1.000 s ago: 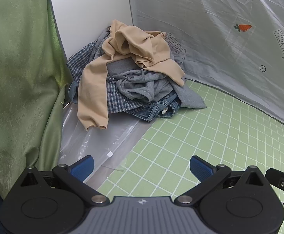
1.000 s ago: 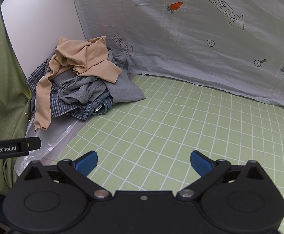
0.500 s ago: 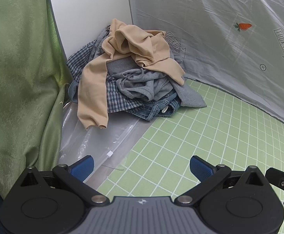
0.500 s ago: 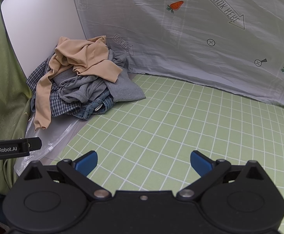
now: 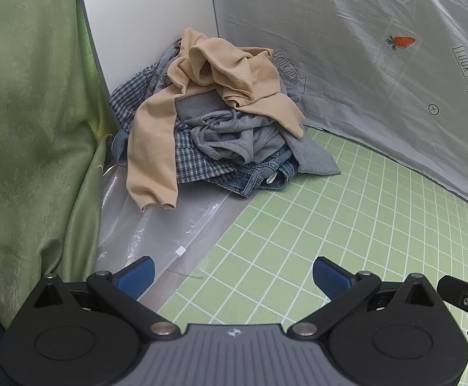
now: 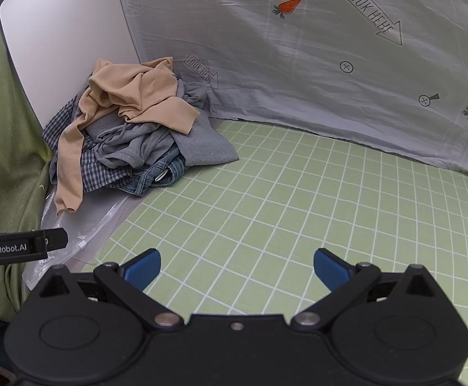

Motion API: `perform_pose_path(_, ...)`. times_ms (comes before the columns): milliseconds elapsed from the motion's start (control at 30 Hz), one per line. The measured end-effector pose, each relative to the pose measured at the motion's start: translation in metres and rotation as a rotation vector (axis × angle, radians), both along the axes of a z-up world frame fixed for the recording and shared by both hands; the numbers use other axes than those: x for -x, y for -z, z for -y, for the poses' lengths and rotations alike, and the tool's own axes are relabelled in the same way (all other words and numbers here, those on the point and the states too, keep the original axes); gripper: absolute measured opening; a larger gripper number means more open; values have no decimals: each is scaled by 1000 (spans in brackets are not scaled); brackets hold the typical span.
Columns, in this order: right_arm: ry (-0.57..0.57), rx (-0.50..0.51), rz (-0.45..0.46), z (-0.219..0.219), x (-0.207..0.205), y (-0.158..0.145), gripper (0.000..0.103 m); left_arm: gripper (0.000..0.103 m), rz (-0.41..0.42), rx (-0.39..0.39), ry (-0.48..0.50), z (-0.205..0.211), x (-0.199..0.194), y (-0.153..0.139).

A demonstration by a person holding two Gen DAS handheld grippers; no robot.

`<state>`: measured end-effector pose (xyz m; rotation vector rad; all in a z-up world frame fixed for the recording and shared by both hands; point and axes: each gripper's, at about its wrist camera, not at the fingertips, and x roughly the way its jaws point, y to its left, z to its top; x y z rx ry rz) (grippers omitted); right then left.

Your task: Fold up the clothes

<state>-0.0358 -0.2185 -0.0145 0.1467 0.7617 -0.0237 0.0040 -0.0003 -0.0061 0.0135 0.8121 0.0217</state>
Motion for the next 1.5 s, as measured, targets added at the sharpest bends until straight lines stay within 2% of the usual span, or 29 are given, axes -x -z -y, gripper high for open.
perform_pose_path(433,8,13,-17,0,-20,4,103,103,-13,4,-15,-3,-20,7)
perform_pose_path(667,-3,44,-16,1,-58,5,103,103,8,15,-69,-19,-76,4)
perform_pose_path(933,-26,74,4,-6,-146,2,103,103,52,35,-134,-42,-157,-3)
perform_pose_path(1200,-104,74,45,-42,-279,-4,101,101,150,123,-166,-61,-271,-21)
perform_pose_path(1333,-159,86,67,-64,-343,-4,94,82,165,186,-164,-68,-322,-15)
perform_pose_path(1400,-182,80,77,-72,-368,-2,90,68,155,227,-167,-72,-341,-9)
perform_pose_path(1433,-193,70,82,-76,-380,-1,89,64,150,251,-167,-75,-349,-5)
perform_pose_path(1500,-212,40,84,-82,-400,3,86,43,134,303,-172,-80,-358,3)
